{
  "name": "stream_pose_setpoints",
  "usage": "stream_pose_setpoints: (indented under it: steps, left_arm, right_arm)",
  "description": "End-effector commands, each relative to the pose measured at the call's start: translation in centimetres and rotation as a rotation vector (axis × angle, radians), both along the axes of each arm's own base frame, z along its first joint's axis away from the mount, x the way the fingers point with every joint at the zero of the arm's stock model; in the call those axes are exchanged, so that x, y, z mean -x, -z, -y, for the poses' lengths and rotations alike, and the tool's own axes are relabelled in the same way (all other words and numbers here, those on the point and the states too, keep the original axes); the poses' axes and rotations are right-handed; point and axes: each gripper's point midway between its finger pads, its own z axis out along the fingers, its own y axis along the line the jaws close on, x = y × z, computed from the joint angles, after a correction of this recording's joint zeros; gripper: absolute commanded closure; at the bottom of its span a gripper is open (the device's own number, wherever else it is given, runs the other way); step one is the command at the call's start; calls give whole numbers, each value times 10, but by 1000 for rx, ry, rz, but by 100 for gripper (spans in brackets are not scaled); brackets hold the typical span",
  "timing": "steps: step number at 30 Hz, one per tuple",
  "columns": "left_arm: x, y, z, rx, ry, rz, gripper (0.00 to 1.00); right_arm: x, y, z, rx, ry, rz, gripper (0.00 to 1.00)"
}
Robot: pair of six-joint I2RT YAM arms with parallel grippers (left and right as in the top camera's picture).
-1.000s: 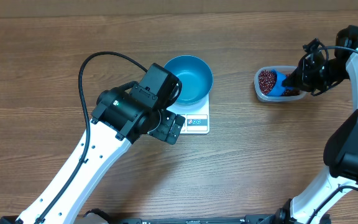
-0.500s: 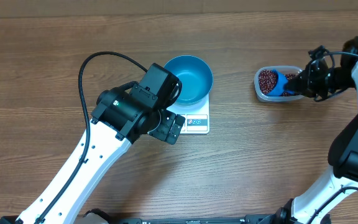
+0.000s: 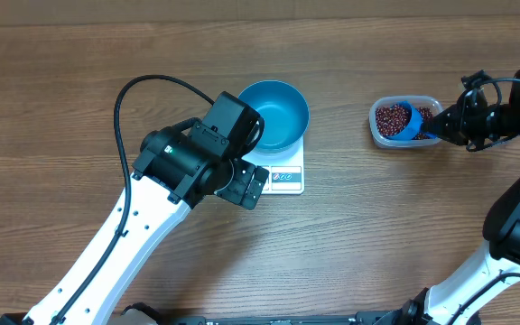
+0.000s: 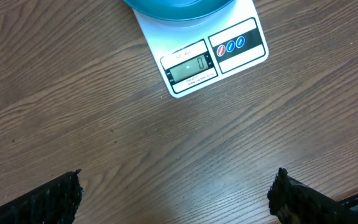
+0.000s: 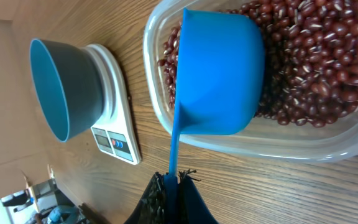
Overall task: Scoop item into bowl and weigh 150g on scale
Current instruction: 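Drag the scoop through the beans to fill it, right gripper, then lift the filled blue scoop out of the tub with the right gripper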
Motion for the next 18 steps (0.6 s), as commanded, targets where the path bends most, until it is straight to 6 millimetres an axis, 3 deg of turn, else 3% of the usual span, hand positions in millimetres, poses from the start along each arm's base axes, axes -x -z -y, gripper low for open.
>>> stream_pose_setpoints:
  steps: [1, 18]
  left_arm:
    - [-1, 2, 0, -11, -5, 1, 0]
    - [-1, 2, 0, -11, -5, 1, 0]
  right_arm:
    - [-2, -9, -7, -66, -11, 46, 96]
    - [0, -25, 14, -161, 57, 115, 96]
